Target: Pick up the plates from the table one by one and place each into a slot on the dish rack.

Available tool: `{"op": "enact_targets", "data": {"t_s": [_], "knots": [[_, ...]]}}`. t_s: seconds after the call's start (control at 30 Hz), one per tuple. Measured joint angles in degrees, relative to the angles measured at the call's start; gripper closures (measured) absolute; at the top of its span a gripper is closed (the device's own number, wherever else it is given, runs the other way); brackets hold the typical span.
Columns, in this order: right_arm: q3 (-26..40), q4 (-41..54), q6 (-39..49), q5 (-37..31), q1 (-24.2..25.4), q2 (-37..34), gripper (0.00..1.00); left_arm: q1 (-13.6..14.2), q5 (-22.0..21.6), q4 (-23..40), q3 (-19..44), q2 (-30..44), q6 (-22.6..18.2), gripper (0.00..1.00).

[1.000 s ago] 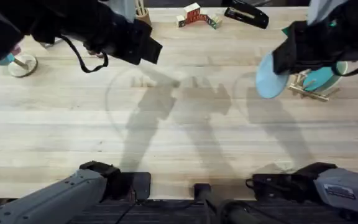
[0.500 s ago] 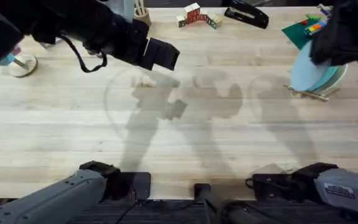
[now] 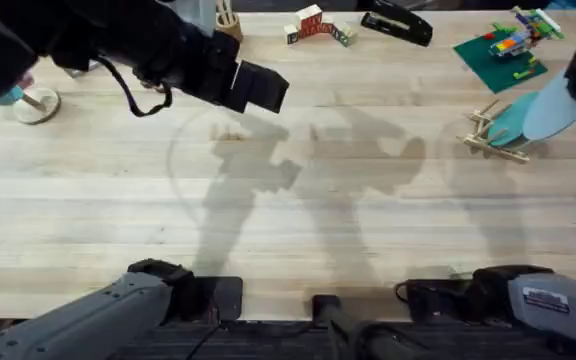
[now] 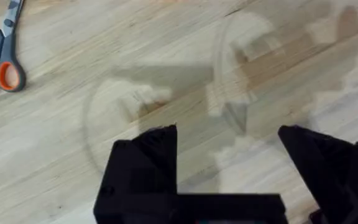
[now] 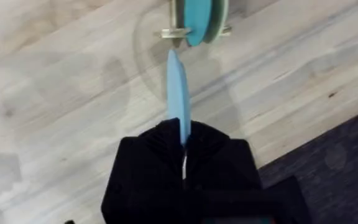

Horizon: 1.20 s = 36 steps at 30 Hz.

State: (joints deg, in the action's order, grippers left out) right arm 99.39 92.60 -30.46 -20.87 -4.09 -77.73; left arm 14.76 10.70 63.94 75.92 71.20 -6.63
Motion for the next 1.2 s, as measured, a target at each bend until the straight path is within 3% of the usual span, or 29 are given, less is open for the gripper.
{"op": "enact_targets", "data": {"t_s": [0.77,1.2], "knots": [[0.00,-6.65,9.03,-1.88,18.45,0.01,0.970,0.00,0.00,0.00,0.00,0.00,0.00,0.007],[0.00,-9.88,14.05,-0.70,19.01,0.00,0.970,0.00,0.00,-0.11,0.00,0.00,0.00,0.008]]}}
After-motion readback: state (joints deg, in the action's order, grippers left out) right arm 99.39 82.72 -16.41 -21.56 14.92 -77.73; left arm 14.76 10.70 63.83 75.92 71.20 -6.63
